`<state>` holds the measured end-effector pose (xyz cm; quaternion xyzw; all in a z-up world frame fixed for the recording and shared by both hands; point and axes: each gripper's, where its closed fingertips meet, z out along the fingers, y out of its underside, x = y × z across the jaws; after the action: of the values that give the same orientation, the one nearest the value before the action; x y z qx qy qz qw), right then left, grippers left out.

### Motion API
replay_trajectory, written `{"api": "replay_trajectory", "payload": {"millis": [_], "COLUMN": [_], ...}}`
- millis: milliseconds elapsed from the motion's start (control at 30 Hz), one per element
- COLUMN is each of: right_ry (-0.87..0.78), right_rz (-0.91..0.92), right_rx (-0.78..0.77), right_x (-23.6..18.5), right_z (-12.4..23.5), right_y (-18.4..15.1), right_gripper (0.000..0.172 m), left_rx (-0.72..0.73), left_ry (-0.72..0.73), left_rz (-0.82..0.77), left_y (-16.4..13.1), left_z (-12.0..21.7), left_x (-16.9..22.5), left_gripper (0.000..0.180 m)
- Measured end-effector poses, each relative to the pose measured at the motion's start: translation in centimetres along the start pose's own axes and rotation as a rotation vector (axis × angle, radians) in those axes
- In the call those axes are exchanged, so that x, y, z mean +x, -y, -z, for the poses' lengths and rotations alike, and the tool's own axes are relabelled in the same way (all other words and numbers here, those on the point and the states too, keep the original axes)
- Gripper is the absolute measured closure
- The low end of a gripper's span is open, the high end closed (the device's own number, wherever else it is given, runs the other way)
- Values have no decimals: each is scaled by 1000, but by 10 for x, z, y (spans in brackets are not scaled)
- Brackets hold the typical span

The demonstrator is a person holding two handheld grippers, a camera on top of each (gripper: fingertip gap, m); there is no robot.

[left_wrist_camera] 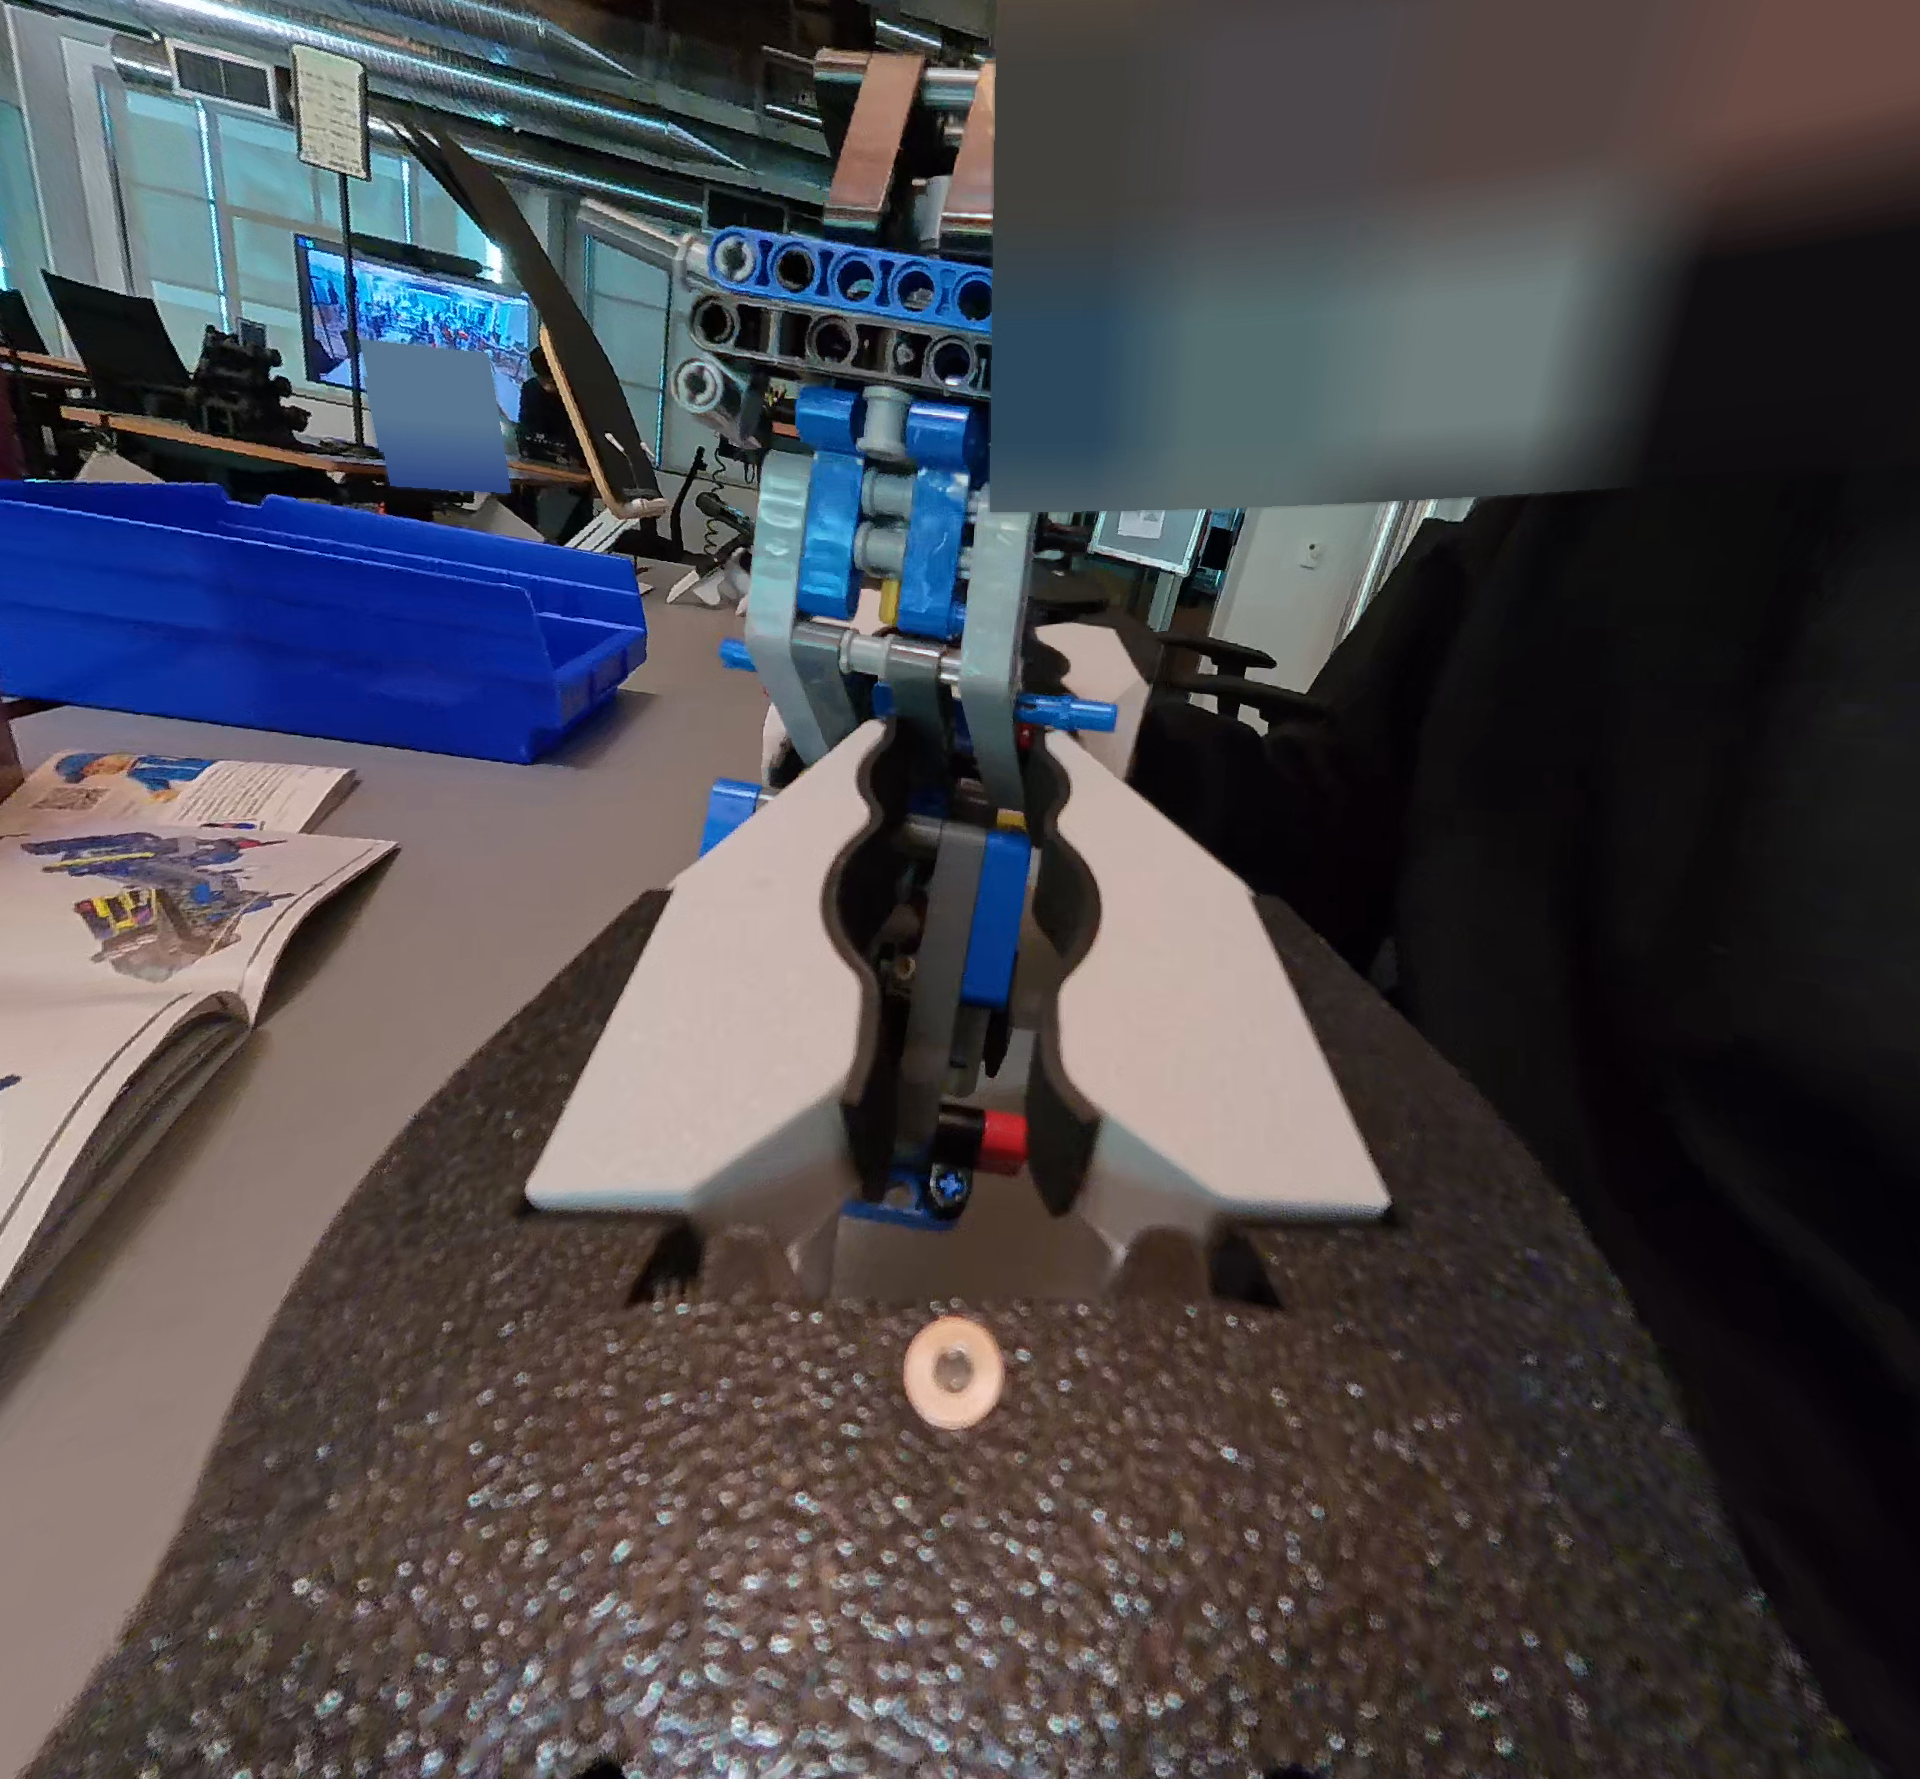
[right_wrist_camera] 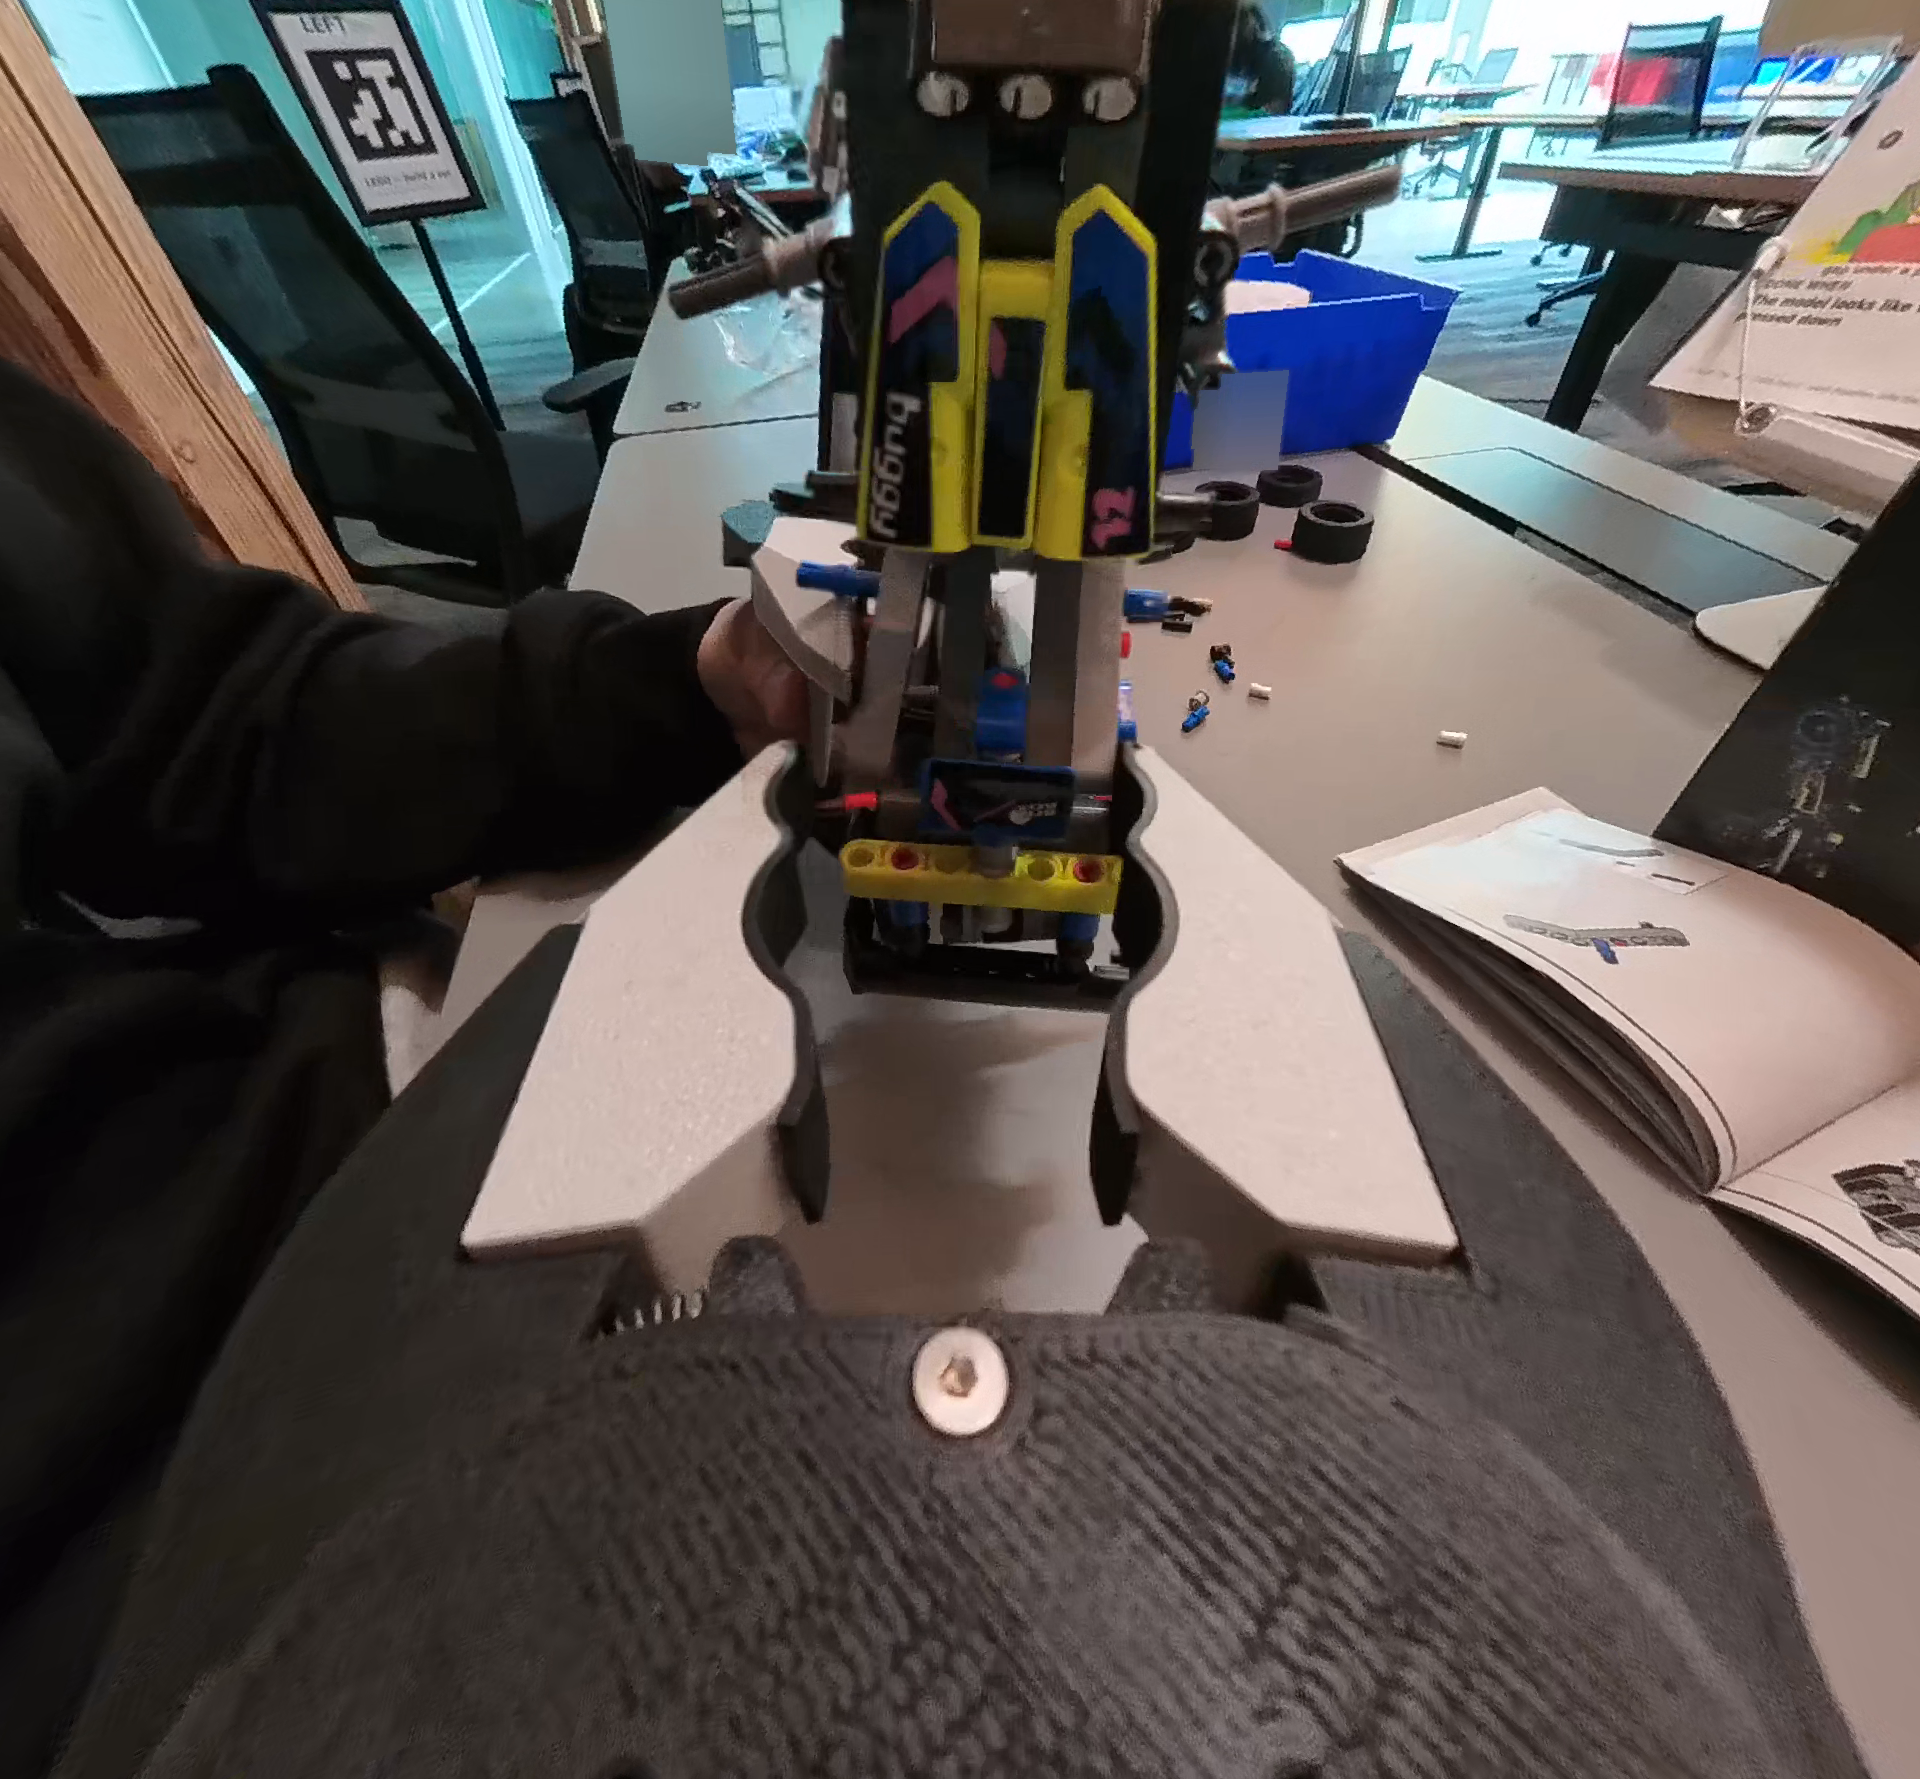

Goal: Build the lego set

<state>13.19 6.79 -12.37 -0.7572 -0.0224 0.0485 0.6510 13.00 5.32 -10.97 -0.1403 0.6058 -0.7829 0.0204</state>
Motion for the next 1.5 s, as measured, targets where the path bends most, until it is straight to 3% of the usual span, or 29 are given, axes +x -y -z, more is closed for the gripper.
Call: {"api": "replay_trajectory", "payload": {"millis": [100,533,900,1100,1500], "right_ry": [-33,-142,-88,-64,-105], "right_rz": [3,106,16,-146,-80], "right_rx": [36,46,75,111,79], "right_x": [3,-4,1,12,17], "right_z": [-1,-5,-3,-2,-3], "right_y": [5,16,12,7,3], "right_gripper": [124,123,124,123,122], "left_rx": [34,100,100,99,76], "left_ry": [-12,-62,-28,43,78], "left_rz": [23,-17,47,121,137], "left_y": [4,15,13,10,5], "left_z": [1,5,2,0,-3], "left_x": [1,12,4,-9,-13], "left_gripper": [161,161,161,160,160]}}
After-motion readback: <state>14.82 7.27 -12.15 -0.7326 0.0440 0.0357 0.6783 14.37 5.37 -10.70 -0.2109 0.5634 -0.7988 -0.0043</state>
